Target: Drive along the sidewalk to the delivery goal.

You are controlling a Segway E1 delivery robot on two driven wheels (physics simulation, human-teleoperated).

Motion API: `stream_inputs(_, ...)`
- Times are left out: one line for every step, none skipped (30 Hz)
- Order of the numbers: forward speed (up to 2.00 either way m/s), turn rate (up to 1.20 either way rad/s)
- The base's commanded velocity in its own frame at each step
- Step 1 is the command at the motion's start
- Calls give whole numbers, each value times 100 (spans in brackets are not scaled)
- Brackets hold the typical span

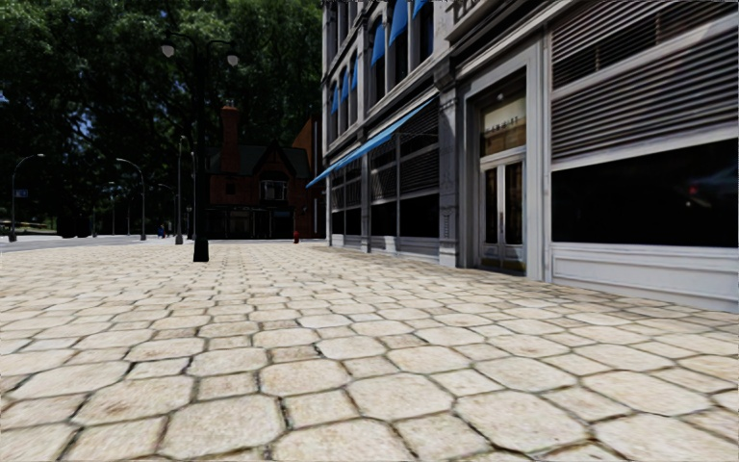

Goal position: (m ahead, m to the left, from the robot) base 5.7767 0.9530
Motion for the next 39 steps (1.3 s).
stream_inputs(200,27)
stream_inputs(200,27)
stream_inputs(200,27)
stream_inputs(200,27)
stream_inputs(200,27)
stream_inputs(200,27)
stream_inputs(200,27)
stream_inputs(200,27)
stream_inputs(200,23)
stream_inputs(200,0)
stream_inputs(200,0)
stream_inputs(200,0)
stream_inputs(200,0)
stream_inputs(200,0)
stream_inputs(200,0)
stream_inputs(200,0)
stream_inputs(200,0)
stream_inputs(200,0)
stream_inputs(200,0)
stream_inputs(200,0)
stream_inputs(200,0)
stream_inputs(200,0)
stream_inputs(200,0)
stream_inputs(200,0)
stream_inputs(200,0)
stream_inputs(200,0)
stream_inputs(200,0)
stream_inputs(200,0)
stream_inputs(200,0)
stream_inputs(200,4)
stream_inputs(200,19)
stream_inputs(200,31)
stream_inputs(200,31)
stream_inputs(200,34)
stream_inputs(200,35)
stream_inputs(200,35)
stream_inputs(200,36)
stream_inputs(200,36)
stream_inputs(200,36)
